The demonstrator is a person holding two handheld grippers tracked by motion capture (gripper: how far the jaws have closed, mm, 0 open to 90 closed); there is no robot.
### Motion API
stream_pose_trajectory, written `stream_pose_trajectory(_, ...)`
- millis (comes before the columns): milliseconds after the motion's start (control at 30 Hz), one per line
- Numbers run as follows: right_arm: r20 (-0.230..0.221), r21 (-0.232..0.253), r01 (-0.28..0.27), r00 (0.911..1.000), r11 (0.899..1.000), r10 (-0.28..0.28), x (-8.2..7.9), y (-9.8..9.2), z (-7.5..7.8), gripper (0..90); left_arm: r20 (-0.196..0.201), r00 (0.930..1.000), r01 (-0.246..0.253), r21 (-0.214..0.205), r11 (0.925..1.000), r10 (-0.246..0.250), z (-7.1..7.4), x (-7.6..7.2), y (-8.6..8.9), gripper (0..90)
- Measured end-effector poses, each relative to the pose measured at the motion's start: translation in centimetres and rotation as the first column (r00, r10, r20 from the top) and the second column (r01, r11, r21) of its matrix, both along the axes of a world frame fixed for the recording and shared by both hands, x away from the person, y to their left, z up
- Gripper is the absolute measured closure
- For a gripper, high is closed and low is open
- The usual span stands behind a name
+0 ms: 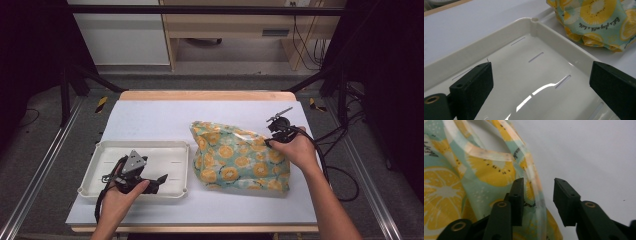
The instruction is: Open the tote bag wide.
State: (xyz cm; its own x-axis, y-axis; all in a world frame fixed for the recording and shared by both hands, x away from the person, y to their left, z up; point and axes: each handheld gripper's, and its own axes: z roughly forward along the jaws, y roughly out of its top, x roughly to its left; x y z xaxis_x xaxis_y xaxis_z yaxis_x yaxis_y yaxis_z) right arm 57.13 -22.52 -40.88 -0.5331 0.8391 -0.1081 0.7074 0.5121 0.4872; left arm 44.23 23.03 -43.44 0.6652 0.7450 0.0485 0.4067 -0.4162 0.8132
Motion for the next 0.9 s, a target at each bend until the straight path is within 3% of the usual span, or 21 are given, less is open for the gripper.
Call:
stream_pose_trajectory(33,-0.012,0.022,-0.008,0.9999,1.000,0.008,-0.1,0.0,0.1,76.0,-0.003,1.0000,0.004,0.008,1.0000,-0.004,0.0,0.0,-0.1,5.1)
stream_pose_trajectory(133,-0.001,0.049,-0.023,0.9997,0.999,0.023,-0.4,0.0,0.5,89.3,-0.005,0.9998,0.019,-0.002,0.9998,-0.019,0.4,-0.1,-0.6,5.1)
stream_pose_trajectory(233,0.028,0.067,-0.035,0.9990,0.997,0.034,-0.8,0.1,1.1,90.0,-0.006,0.9995,0.031,-0.003,0.9995,-0.031,0.6,-0.1,-1.0,5.1)
stream_pose_trajectory(267,0.080,0.098,-0.063,0.9953,0.993,0.056,-1.7,0.1,2.0,90.0,-0.003,0.9990,0.045,0.005,0.9990,-0.045,0.9,0.0,-1.4,5.2)
stream_pose_trajectory(300,0.103,0.118,-0.077,0.9925,0.990,0.065,-2.3,0.2,2.5,90.0,-0.004,0.9988,0.050,0.006,0.9987,-0.050,1.1,0.1,-1.7,5.2)
stream_pose_trajectory(367,0.160,0.158,-0.114,0.9832,0.981,0.089,-3.7,0.3,3.7,90.0,-0.003,0.9977,0.067,0.008,0.9977,-0.067,1.4,0.4,-2.3,5.3)
stream_pose_trajectory(433,0.203,0.164,-0.152,0.9720,0.975,0.118,-5.4,0.5,4.8,90.0,0.010,0.9968,0.079,0.022,0.9966,-0.079,1.8,0.6,-3.0,5.4)
stream_pose_trajectory(467,0.203,0.164,-0.152,0.9720,0.975,0.118,-5.4,0.5,4.8,90.0,0.010,0.9968,0.079,0.022,0.9966,-0.079,1.8,0.6,-3.0,5.5)
stream_pose_trajectory(500,0.239,0.175,-0.185,0.9608,0.967,0.140,-7.0,0.7,5.5,90.0,0.013,0.9957,0.091,0.034,0.9953,-0.091,2.3,1.2,-3.9,5.5)
stream_pose_trajectory(533,0.253,0.181,-0.197,0.9560,0.963,0.148,-7.8,0.8,5.8,90.0,0.013,0.9950,0.098,0.039,0.9944,-0.099,2.5,1.5,-4.3,5.5)
stream_pose_trajectory(567,0.253,0.181,-0.197,0.9560,0.963,0.148,-7.8,0.8,5.8,90.0,0.013,0.9950,0.098,0.039,0.9944,-0.099,2.5,1.5,-4.3,5.5)
stream_pose_trajectory(600,0.273,0.184,-0.233,0.9454,0.955,0.178,-9.3,1.0,6.1,90.0,-0.001,0.9935,0.114,0.056,0.9919,-0.114,3.0,2.5,-5.2,5.5)
stream_pose_trajectory(700,0.289,0.183,-0.246,0.9390,0.952,0.187,-10.2,1.0,6.0,90.0,-0.017,0.9921,0.125,0.047,0.9910,-0.125,3.5,3.6,-5.9,5.9)
stream_pose_trajectory(833,0.305,0.198,-0.258,0.9330,0.946,0.190,-10.7,0.7,6.0,90.0,-0.042,0.9895,0.140,0.032,0.9897,-0.138,4.5,6.3,-7.5,5.9)
stream_pose_trajectory(900,0.310,0.202,-0.265,0.9304,0.943,0.195,-10.8,0.6,6.0,90.0,-0.046,0.9894,0.139,0.030,0.9898,-0.138,4.7,6.7,-7.8,5.5)
